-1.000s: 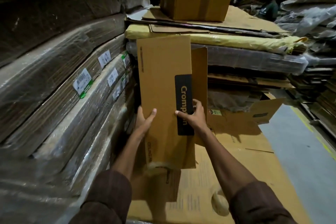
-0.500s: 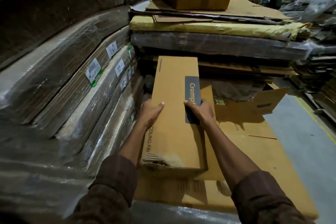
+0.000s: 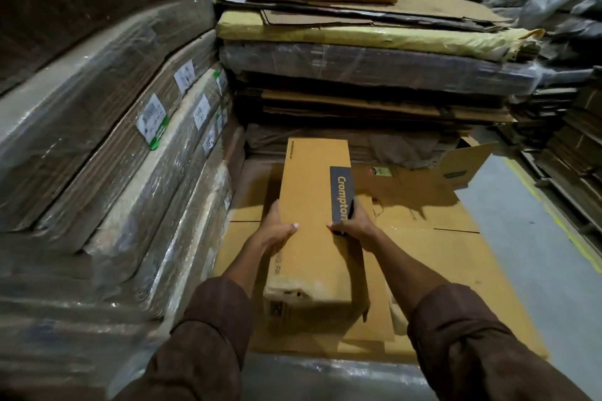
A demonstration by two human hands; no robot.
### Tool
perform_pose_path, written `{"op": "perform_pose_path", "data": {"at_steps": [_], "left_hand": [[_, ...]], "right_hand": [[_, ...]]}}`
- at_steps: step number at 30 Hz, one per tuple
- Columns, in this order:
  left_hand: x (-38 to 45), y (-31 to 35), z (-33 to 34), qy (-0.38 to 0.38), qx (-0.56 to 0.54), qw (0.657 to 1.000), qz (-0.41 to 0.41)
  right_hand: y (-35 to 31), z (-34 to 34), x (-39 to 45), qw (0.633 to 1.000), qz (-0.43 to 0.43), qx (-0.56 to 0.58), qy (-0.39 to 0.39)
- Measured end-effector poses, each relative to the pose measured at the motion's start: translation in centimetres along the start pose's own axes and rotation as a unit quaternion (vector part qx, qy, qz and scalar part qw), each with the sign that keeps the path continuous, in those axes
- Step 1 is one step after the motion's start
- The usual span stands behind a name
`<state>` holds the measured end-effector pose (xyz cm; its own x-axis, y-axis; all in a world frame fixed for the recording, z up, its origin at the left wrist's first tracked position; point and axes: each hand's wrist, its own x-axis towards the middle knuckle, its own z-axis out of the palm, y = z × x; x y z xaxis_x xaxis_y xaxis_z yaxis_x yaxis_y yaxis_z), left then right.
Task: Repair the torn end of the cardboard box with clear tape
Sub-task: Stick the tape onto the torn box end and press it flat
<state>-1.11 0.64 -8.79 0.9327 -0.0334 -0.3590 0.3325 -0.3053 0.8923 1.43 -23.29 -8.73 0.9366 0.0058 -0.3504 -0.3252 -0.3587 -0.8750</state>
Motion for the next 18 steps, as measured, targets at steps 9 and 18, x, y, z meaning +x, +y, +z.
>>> {"op": "perform_pose_path", "data": {"at_steps": [9, 18], "left_hand": [[2.7, -0.3, 0.8, 0.010, 0.112, 0.994, 0.016], [2.7, 2.2, 0.8, -0.022, 0.313, 0.935, -0.166]], "right_hand": [[-0.5, 0.9, 0.5, 0.966, -0.037, -0.221, 0.125], [-1.3, 1.8, 0.5, 0.950, 0.190, -0.231, 0.087]]}}
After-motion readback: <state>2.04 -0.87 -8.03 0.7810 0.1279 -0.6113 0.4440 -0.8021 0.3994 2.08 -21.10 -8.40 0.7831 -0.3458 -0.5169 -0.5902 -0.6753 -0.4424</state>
